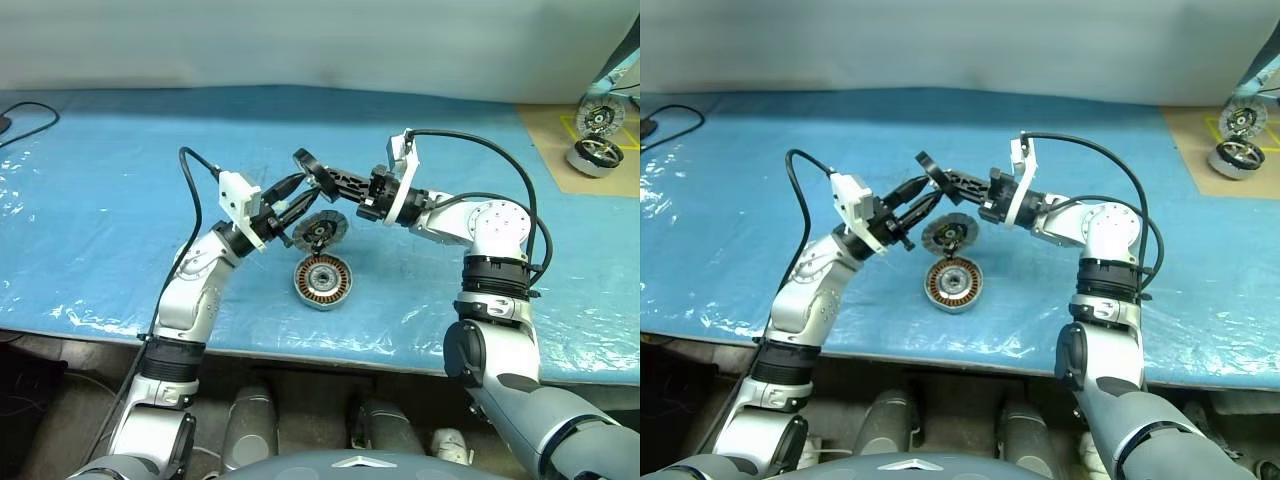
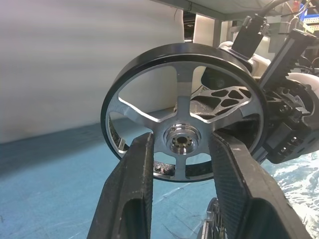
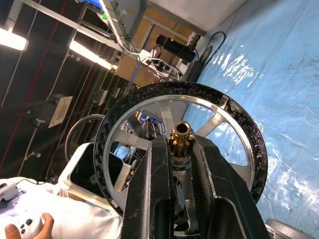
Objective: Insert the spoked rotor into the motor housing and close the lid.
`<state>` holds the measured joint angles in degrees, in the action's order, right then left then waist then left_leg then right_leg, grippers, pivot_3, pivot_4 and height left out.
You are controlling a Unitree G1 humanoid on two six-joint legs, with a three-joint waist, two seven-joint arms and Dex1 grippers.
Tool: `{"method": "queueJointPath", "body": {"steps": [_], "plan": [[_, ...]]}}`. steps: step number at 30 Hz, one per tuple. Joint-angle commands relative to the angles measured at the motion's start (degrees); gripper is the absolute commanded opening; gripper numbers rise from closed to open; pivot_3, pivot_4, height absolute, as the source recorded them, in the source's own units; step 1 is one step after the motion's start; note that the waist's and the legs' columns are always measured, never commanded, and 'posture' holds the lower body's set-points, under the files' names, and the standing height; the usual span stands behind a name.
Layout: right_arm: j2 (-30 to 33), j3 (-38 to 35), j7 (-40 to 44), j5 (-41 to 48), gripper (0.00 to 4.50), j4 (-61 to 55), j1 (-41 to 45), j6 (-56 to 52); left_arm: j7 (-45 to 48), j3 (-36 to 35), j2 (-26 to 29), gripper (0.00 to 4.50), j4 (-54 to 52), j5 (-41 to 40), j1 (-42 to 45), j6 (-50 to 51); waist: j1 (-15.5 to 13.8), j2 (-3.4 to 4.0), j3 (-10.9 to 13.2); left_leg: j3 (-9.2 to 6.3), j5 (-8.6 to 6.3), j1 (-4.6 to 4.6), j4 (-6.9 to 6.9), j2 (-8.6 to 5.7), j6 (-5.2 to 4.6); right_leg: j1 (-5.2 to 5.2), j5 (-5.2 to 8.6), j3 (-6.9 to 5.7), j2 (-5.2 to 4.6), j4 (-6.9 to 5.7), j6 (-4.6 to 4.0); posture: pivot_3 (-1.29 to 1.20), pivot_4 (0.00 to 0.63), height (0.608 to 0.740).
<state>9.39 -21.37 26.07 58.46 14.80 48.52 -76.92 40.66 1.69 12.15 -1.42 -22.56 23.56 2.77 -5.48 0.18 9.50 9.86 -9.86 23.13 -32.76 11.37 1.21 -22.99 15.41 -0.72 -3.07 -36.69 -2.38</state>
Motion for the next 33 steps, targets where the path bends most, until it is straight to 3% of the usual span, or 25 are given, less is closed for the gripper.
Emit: {"method": "queueJointPath", "body": {"steps": [1,7,8,12,23,33], "plan": [[-0.40,1.28,1.72,1.14,0.15,-3.30,0.81,1.66,-0.69,0.07,0.06,1.29,0.27,1.15,1.02,-0.53,0.00,0.00,0.00,0.00,0.00,0.00,0.00,0.00,0.00,0.00,0.00,0.00,0.00,0.00,0.00,0.00,0.150,0.740],[-0.13,3.23,3.51,-0.06,0.15,-4.97,0.07,5.63,-0.61,0.14,0.16,1.29,1.18,1.94,1.23,-1.42,-0.01,0.00,0.00,0.00,0.00,0.01,0.00,0.00,0.00,0.00,0.00,0.00,0.00,0.00,0.00,0.00,0.150,0.740],[-0.32,3.14,3.38,-0.08,0.87,-4.81,0.04,6.14,-0.71,0.13,0.12,1.29,1.51,2.18,1.36,-1.70,0.00,0.00,0.00,0.00,0.00,0.01,0.00,0.00,0.00,0.00,0.00,-0.01,0.00,0.01,0.00,0.00,0.150,0.740],[-0.90,2.17,1.75,1.20,2.24,-3.20,0.47,4.43,-0.75,-0.01,-0.03,1.29,1.85,2.36,1.52,-1.95,0.01,0.00,0.00,-0.01,0.00,0.01,0.00,0.00,0.00,0.00,0.00,-0.01,0.00,0.00,0.01,0.00,0.150,0.740],[-0.80,2.12,-0.98,-3.29,2.24,-1.73,0.10,7.89,-1.28,-2.11,0.36,1.29,0.79,1.34,1.34,-2.34,0.05,0.00,0.00,-0.02,0.00,0.00,0.00,-0.01,0.00,0.01,-0.01,0.00,-0.01,0.00,0.01,0.00,0.150,0.740],[-0.24,0.92,-2.32,-5.04,2.24,2.52,0.17,11.80,2.65,-3.55,5.49,1.29,-5.12,-2.90,-0.16,2.43,0.05,0.00,0.00,-0.02,0.00,0.00,0.00,-0.01,0.00,0.00,-0.01,-0.01,0.00,0.01,0.01,0.00,0.150,0.740]]}}
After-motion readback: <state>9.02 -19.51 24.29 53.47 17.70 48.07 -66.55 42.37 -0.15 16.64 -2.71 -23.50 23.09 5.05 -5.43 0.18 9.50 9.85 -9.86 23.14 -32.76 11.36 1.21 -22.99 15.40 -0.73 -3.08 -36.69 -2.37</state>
